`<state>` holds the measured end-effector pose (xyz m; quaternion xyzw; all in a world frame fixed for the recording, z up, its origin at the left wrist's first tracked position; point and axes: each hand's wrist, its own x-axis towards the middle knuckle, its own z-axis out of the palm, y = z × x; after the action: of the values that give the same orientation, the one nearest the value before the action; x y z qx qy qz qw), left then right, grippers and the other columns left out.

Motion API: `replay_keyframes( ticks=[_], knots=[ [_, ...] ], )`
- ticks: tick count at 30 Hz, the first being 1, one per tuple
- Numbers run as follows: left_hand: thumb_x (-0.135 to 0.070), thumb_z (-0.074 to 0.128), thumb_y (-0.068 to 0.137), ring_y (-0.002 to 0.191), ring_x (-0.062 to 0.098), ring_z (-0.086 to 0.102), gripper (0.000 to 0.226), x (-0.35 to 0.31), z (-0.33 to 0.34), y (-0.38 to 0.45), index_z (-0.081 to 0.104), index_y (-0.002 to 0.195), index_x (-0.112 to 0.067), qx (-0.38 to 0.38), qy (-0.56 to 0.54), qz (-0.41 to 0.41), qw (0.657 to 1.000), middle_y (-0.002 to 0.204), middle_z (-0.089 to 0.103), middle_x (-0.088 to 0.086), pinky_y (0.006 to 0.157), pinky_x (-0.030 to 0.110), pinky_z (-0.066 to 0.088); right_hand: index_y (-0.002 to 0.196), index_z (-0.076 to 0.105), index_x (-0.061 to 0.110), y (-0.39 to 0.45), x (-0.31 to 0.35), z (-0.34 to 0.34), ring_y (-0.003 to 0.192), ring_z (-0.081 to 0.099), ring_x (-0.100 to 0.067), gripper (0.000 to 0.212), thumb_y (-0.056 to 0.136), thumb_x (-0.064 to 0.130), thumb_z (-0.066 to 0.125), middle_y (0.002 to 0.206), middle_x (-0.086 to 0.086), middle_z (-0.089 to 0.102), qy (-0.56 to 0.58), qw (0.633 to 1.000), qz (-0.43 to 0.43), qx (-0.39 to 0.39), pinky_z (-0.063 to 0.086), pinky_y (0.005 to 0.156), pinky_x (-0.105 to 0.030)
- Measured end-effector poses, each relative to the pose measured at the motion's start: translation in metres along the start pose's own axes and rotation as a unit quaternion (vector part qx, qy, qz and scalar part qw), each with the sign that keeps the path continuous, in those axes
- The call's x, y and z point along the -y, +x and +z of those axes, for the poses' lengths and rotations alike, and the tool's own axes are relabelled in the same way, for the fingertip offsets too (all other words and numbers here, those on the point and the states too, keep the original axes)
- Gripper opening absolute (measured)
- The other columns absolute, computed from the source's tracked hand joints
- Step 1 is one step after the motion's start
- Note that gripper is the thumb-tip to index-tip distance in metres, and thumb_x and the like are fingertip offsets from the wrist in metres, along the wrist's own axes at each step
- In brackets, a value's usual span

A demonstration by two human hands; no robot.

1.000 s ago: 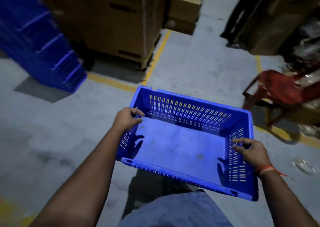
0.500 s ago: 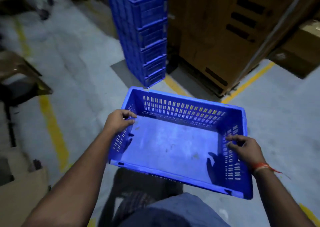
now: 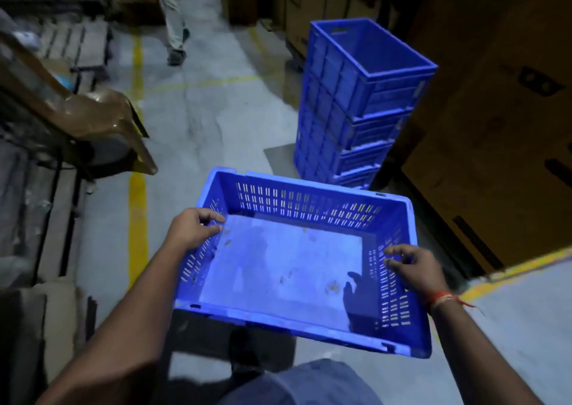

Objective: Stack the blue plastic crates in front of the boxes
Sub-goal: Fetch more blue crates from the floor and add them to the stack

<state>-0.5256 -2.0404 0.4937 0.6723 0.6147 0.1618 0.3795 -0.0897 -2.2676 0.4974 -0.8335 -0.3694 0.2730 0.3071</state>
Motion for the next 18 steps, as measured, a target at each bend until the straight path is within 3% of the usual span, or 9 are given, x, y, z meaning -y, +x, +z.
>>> replay_keyframes(
  ticks=[4, 10, 14, 18],
  knots=[
    [-0.02, 0.084, 0.077, 0.063, 0.013, 0.057, 0.013, -0.005, -0.052, 0.076, 0.078, 0.084, -0.029, -0.002, 0.007, 0.014, 1.0, 0.07, 0.062, -0.007, 0.06, 0.024, 0.041, 0.086, 0.075, 0.037, 0.062, 0.057, 0.035, 0.042, 0.049, -0.008, 0.024, 0.074, 0.017, 0.083, 0.057, 0.0, 0.062, -0.004, 1.0, -0.014, -0.009, 0.045, 0.054, -0.03],
    [-0.022, 0.084, 0.078, 0.043, 0.006, 0.046, 0.012, -0.02, -0.092, 0.198, 0.079, 0.086, -0.027, 0.002, 0.035, 0.03, 0.999, 0.066, 0.058, -0.003, 0.053, 0.025, 0.039, 0.085, 0.076, 0.024, 0.134, 0.125, 0.074, 0.04, 0.045, -0.011, 0.014, 0.076, 0.013, 0.081, 0.057, -0.003, 0.059, 0.029, 0.999, 0.005, -0.025, 0.042, 0.048, -0.028],
    [-0.022, 0.084, 0.077, 0.051, 0.012, 0.051, 0.012, -0.033, -0.097, 0.294, 0.078, 0.083, -0.031, 0.025, 0.054, 0.049, 0.997, 0.068, 0.061, -0.001, 0.056, 0.025, 0.041, 0.083, 0.075, 0.023, 0.199, 0.146, 0.1, 0.041, 0.048, -0.017, 0.015, 0.077, 0.009, 0.078, 0.058, -0.009, 0.061, 0.055, 0.997, 0.037, -0.035, 0.043, 0.047, -0.029],
    [-0.021, 0.083, 0.078, 0.061, 0.014, 0.056, 0.014, -0.052, -0.097, 0.392, 0.079, 0.088, -0.029, 0.063, 0.085, 0.069, 0.992, 0.076, 0.069, 0.002, 0.059, 0.023, 0.042, 0.085, 0.075, 0.035, 0.267, 0.158, 0.127, 0.041, 0.047, -0.012, 0.022, 0.075, 0.016, 0.08, 0.058, -0.004, 0.062, 0.068, 0.994, 0.068, -0.057, 0.044, 0.053, -0.034]
  ],
)
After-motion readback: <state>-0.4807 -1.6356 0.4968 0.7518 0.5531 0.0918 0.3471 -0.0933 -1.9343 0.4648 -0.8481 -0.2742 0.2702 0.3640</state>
